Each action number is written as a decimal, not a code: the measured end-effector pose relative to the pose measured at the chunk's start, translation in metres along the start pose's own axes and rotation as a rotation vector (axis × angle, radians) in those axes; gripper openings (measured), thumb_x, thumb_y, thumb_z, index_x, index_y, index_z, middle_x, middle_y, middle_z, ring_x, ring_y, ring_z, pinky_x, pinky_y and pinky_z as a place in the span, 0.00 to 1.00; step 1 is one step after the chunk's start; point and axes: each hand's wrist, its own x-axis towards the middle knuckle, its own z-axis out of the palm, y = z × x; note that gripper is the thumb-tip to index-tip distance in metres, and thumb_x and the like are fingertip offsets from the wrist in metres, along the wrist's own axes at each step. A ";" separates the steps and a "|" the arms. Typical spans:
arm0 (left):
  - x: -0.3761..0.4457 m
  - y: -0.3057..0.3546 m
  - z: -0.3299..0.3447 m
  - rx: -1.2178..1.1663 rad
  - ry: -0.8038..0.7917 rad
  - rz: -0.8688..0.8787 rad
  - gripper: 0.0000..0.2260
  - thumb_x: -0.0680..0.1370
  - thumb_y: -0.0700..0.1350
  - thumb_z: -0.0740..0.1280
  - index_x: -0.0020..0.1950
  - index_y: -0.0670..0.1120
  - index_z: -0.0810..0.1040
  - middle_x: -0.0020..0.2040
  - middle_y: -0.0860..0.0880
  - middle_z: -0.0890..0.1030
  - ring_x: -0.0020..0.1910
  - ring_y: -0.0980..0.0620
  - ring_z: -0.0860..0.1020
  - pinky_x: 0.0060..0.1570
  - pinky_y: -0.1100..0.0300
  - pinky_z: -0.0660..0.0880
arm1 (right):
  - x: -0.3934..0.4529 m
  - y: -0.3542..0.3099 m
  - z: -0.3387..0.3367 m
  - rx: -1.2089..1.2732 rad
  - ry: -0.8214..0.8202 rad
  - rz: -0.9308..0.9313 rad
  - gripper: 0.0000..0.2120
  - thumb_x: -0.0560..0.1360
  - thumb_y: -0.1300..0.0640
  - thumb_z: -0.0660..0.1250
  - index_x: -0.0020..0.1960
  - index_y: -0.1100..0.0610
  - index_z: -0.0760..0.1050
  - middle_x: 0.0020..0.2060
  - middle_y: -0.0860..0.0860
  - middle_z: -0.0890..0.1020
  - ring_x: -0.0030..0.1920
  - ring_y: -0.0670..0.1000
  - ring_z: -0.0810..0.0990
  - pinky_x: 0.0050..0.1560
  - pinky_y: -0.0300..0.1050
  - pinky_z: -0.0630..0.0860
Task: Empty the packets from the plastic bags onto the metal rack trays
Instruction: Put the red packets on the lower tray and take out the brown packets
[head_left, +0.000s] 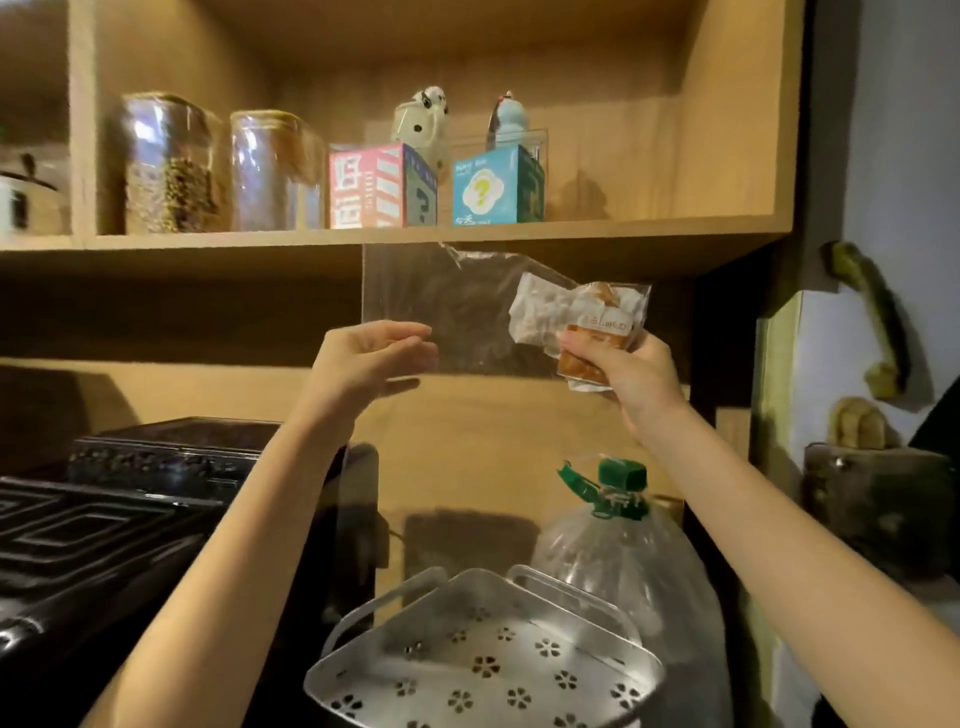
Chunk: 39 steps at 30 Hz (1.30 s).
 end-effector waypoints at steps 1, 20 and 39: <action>-0.003 -0.008 -0.001 -0.010 -0.012 -0.048 0.10 0.76 0.43 0.65 0.55 0.41 0.79 0.46 0.45 0.83 0.44 0.53 0.83 0.42 0.64 0.80 | -0.002 0.010 -0.002 -0.024 -0.008 0.028 0.11 0.65 0.60 0.75 0.44 0.51 0.78 0.41 0.48 0.83 0.43 0.48 0.83 0.47 0.44 0.79; -0.054 -0.071 0.018 -0.054 0.068 -0.389 0.12 0.80 0.44 0.57 0.48 0.46 0.80 0.46 0.45 0.83 0.45 0.52 0.82 0.53 0.53 0.76 | -0.054 0.079 -0.034 -0.065 -0.118 0.458 0.23 0.71 0.54 0.70 0.62 0.60 0.68 0.54 0.54 0.79 0.56 0.53 0.78 0.61 0.52 0.73; -0.031 -0.040 0.016 -0.081 0.143 -0.231 0.09 0.79 0.45 0.60 0.49 0.45 0.79 0.42 0.49 0.82 0.34 0.60 0.82 0.39 0.64 0.78 | -0.018 0.023 -0.013 -0.307 -0.122 0.066 0.05 0.75 0.58 0.66 0.47 0.60 0.78 0.35 0.54 0.83 0.31 0.49 0.83 0.33 0.39 0.79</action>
